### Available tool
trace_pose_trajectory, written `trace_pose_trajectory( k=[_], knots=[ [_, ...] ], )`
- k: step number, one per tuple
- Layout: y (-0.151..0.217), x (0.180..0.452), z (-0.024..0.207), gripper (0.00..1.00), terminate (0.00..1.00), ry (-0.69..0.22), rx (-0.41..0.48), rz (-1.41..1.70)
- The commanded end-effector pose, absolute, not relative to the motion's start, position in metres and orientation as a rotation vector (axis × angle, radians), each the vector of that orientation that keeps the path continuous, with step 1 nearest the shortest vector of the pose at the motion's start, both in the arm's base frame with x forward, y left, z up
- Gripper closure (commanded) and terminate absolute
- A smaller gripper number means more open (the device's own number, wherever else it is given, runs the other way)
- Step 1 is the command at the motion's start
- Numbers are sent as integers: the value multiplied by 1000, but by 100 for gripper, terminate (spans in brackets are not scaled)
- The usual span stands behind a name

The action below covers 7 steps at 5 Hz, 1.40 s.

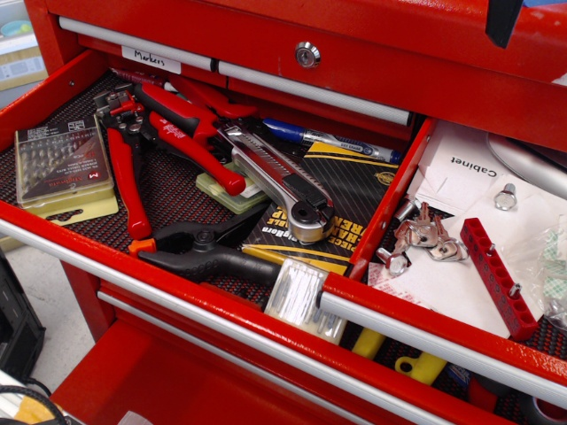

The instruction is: Pick up box cutter and put into drawer

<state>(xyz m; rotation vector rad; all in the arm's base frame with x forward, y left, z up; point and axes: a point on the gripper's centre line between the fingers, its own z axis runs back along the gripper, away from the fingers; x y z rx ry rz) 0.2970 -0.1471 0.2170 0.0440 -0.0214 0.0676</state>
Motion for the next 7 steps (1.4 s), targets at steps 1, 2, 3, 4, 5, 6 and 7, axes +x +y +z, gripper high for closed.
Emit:
trace_pose_trajectory(
  k=[1,2,3,4,5,6,7],
  knots=[
    [-147,297,217,0,0,-21,44,68],
    [-113,304,220,0,0,55,-28,319],
    [-87,301,215,0,0,71,-21,508],
    [-57,300,198,0,0,-25,92,541],
    [-38,298,176,0,0,-112,148,546],
    [-20,298,160,0,0,-160,162,561],
    [-4,307,143,0,0,-166,104,563]
  ],
)
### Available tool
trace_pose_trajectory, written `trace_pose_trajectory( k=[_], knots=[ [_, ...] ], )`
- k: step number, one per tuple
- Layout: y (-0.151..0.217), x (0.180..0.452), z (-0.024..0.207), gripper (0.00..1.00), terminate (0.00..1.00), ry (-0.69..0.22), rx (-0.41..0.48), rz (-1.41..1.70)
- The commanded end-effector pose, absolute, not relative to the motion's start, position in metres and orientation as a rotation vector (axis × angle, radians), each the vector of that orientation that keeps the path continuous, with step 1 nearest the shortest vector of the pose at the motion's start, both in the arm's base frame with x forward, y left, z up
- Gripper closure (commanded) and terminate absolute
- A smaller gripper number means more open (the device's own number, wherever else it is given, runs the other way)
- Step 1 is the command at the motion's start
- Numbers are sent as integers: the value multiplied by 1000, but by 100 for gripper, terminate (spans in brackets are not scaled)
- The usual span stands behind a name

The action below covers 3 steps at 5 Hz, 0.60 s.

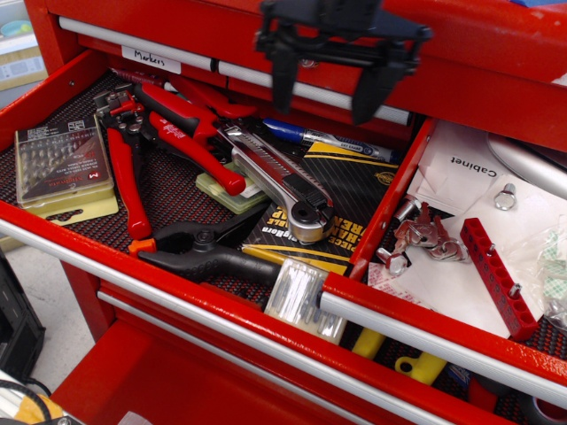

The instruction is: Pick up box cutter and put into drawer

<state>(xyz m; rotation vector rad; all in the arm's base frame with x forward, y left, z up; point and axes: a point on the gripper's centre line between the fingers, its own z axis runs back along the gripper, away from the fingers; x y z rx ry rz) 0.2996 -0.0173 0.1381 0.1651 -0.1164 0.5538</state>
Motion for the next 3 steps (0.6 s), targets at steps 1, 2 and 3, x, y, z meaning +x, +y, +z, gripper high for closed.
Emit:
trace_pose_trajectory(
  k=[1,2,3],
  knots=[
    [-7,306,127,0,0,-188,97,585],
    [-5,301,115,0,0,-179,79,586],
    [-3,298,103,0,0,-165,58,571]
  ],
)
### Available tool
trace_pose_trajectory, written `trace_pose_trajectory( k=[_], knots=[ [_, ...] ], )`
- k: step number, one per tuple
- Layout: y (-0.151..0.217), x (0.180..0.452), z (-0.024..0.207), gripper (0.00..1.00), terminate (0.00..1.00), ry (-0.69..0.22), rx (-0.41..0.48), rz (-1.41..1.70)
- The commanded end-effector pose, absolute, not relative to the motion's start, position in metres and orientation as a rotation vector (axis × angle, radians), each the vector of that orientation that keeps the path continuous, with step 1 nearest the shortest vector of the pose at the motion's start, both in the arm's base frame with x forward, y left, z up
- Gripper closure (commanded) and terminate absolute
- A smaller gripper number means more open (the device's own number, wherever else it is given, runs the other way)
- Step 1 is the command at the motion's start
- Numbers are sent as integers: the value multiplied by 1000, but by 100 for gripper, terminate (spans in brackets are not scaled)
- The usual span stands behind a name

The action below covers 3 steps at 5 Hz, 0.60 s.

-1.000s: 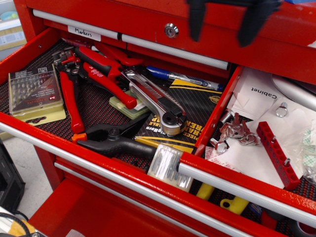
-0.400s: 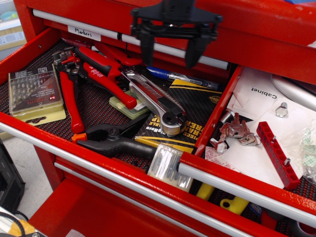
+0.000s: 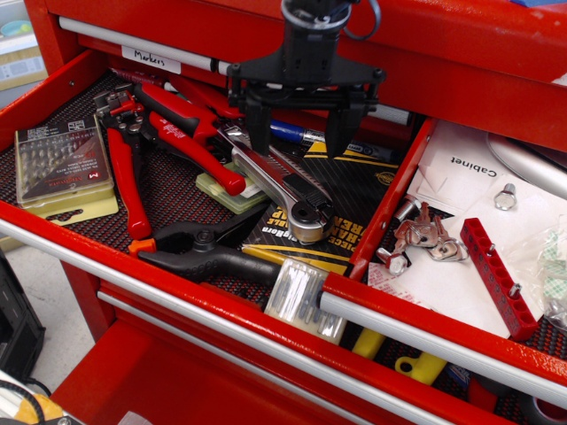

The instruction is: Pick up box cutter and put into drawer

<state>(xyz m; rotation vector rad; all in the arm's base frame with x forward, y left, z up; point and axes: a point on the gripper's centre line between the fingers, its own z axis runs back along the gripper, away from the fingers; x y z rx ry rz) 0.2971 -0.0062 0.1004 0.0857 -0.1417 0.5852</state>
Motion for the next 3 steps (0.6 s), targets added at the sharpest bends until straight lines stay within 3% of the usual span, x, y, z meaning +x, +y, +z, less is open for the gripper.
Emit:
trace_pose_trajectory(
  k=[1,3],
  knots=[
    [0,297,90,0,0,-166,35,567],
    [1,298,68,0,0,-171,-20,562]
  ],
)
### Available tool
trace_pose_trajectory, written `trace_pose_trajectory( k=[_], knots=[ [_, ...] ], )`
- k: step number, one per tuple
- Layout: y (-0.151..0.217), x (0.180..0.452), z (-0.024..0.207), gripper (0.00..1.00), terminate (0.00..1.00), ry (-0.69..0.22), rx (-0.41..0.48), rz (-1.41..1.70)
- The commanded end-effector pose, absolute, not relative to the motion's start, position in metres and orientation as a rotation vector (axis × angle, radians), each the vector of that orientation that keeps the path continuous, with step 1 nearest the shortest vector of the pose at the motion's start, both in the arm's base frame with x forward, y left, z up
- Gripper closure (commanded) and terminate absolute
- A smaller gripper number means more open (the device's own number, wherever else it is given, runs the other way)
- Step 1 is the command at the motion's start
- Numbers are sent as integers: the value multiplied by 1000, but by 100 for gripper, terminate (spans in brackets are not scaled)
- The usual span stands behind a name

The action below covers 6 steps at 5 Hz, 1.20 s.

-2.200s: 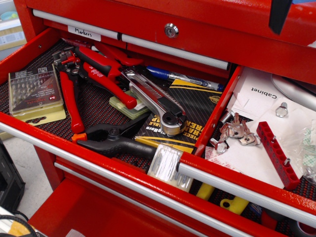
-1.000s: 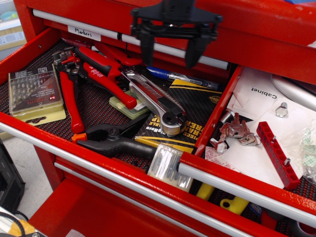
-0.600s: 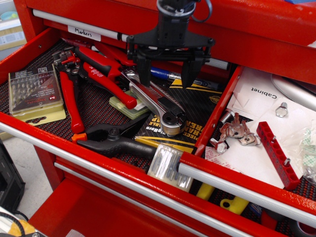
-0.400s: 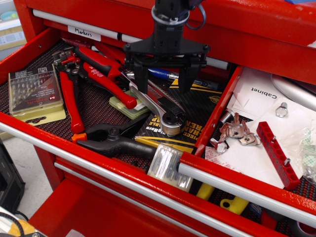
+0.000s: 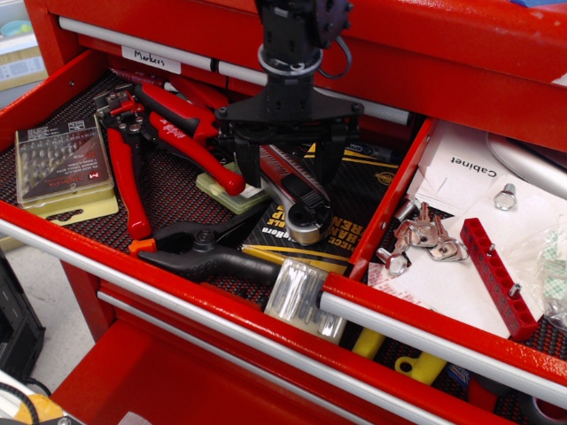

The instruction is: Pick up box cutter and put into drawer

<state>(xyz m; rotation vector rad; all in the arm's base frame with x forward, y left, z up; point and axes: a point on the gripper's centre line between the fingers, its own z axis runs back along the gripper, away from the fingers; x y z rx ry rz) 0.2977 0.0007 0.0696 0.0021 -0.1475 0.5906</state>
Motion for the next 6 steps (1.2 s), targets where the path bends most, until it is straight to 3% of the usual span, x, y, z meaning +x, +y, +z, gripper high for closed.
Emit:
trace_pose_trajectory(
  k=[1,2,3,5,6],
  knots=[
    [-4,298,55,0,0,-189,-55,575],
    [-12,296,47,0,0,-204,-64,613],
    [-9,294,58,100,0,-175,-46,598],
    [-17,280,138,100,0,-25,36,638],
    [-45,267,169,100,0,-23,81,740]
  ],
)
